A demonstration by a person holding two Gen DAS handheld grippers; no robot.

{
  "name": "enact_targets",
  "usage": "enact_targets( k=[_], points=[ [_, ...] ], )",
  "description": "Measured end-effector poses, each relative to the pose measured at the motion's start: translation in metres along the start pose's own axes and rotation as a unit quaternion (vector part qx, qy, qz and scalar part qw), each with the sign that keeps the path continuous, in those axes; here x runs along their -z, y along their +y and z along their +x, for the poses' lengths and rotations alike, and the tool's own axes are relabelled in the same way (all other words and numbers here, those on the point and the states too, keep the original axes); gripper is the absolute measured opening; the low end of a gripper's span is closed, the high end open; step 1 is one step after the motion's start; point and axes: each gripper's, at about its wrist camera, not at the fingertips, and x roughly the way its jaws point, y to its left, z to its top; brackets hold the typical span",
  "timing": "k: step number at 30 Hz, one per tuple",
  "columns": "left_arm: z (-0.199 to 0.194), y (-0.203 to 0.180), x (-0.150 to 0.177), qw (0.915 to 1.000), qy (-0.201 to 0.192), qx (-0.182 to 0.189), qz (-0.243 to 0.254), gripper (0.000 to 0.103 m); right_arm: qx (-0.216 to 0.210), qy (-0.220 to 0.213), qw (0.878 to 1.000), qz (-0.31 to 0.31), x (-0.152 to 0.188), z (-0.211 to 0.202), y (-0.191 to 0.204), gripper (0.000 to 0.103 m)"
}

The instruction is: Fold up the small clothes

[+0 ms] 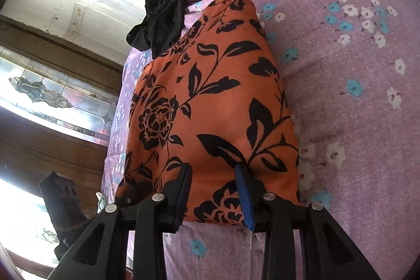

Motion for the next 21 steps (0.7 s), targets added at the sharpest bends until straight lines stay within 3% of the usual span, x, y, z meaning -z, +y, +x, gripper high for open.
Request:
enact_targets(
  k=[5, 9, 13, 17, 21],
  points=[
    [0.016, 0.008, -0.006, 0.9998, 0.021, -0.005, -0.004, 0.014, 0.016, 0.007, 1.0, -0.018, -0.003, 0.015, 0.002, 0.038],
    [0.011, 0.0, -0.006, 0.9997, 0.008, -0.02, 0.007, 0.017, 0.033, 0.006, 0.999, -0.038, -0.002, 0.021, 0.009, 0.039],
    [-0.006, -0.02, -0.006, 0.9971, -0.032, -0.053, 0.043, 0.019, 0.026, -0.003, 0.999, -0.043, -0.001, 0.009, 0.013, 0.039],
    [-0.028, -0.033, -0.008, 0.9894, -0.093, -0.089, 0.067, 0.03, 0.03, -0.055, 0.995, -0.071, -0.007, -0.014, 0.023, 0.041],
    [-0.039, -0.037, -0.014, 0.9781, -0.136, -0.135, 0.083, 0.031, 0.022, -0.105, 0.992, -0.073, -0.013, -0.028, 0.024, 0.041]
  ],
)
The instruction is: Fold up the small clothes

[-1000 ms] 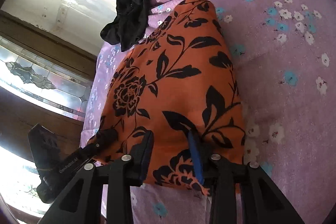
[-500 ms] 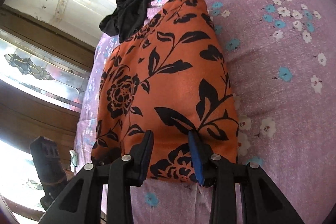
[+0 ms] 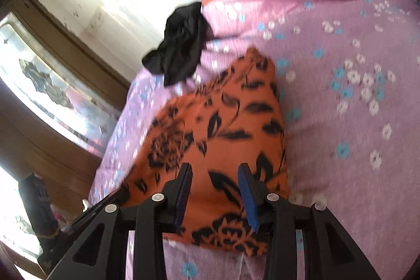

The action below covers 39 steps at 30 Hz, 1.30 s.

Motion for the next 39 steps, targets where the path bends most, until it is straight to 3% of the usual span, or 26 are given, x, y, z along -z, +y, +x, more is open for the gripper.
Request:
enact_targets(
  k=[3, 7, 12, 36, 39],
  points=[
    [-0.002, -0.004, -0.006, 0.9994, -0.021, -0.025, 0.013, 0.031, 0.008, 0.007, 1.0, 0.016, -0.002, 0.011, -0.006, 0.041],
    [0.005, -0.009, -0.008, 0.9987, -0.019, -0.041, 0.024, 0.031, 0.024, 0.048, 0.998, 0.03, 0.001, 0.037, -0.018, 0.041],
    [0.009, -0.013, -0.012, 0.9978, -0.026, -0.053, 0.03, 0.031, 0.029, 0.05, 0.998, 0.011, 0.002, 0.038, -0.014, 0.042],
    [0.028, -0.039, -0.021, 0.9957, -0.027, -0.08, 0.038, 0.038, -0.002, 0.054, 0.998, 0.032, 0.0, 0.035, -0.025, 0.042],
    [0.038, -0.036, -0.022, 0.9947, -0.018, -0.095, 0.035, 0.05, -0.004, 0.053, 0.998, 0.033, 0.001, 0.035, -0.026, 0.042]
  ],
)
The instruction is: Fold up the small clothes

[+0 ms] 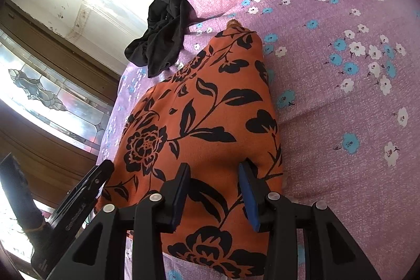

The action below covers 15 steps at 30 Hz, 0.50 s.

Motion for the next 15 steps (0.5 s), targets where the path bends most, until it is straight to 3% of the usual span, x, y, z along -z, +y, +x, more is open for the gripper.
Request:
enact_targets(
  k=[2, 4, 7, 10, 15],
  points=[
    [0.019, -0.002, 0.001, 0.9993, 0.031, -0.022, 0.001, 0.065, -0.002, 0.0, 1.0, 0.0, 0.001, 0.0, 0.0, 0.042],
    [0.038, -0.002, 0.005, 0.9973, 0.07, -0.019, -0.005, 0.069, 0.0, 0.002, 1.0, -0.004, 0.001, -0.002, 0.001, 0.042],
    [0.04, 0.001, 0.003, 0.9969, 0.075, -0.014, -0.019, 0.073, 0.011, 0.003, 1.0, -0.014, -0.003, -0.007, 0.008, 0.042],
    [0.042, 0.005, 0.003, 0.9961, 0.084, -0.004, -0.027, 0.075, 0.024, -0.036, 0.998, -0.036, -0.019, -0.017, 0.02, 0.042],
    [0.048, 0.019, 0.003, 0.9937, 0.096, 0.013, -0.056, 0.084, 0.031, -0.061, 0.998, 0.003, -0.072, 0.0, 0.023, 0.044]
  ],
)
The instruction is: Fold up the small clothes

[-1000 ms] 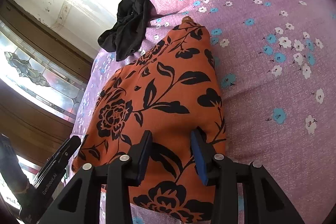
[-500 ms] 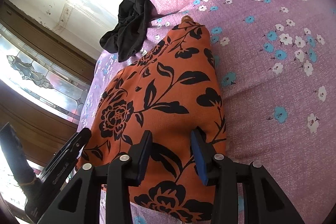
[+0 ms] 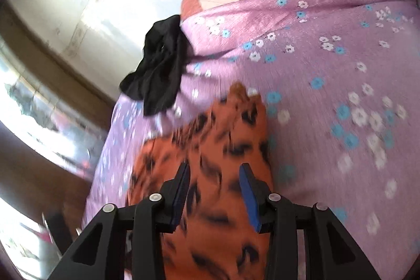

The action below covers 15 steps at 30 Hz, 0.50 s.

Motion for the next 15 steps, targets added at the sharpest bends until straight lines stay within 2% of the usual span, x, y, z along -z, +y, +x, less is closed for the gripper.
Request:
enact_targets(
  k=[5, 9, 12, 15],
  points=[
    [0.001, -0.004, 0.004, 0.9999, -0.006, 0.003, 0.01, 0.086, 0.042, 0.069, 0.996, 0.032, -0.026, 0.078, -0.012, 0.044],
    [0.001, -0.002, 0.006, 0.9999, -0.009, 0.007, 0.01, 0.088, 0.085, 0.088, 0.992, 0.0, -0.036, 0.089, 0.011, 0.045],
    [0.001, -0.001, 0.007, 0.9999, -0.011, 0.003, 0.011, 0.093, 0.017, 0.076, 0.997, -0.022, -0.043, 0.083, 0.039, 0.045],
    [0.002, 0.001, 0.008, 0.9999, -0.01, 0.007, 0.005, 0.094, -0.024, 0.099, 0.994, -0.049, -0.04, 0.095, 0.071, 0.045]
  ],
)
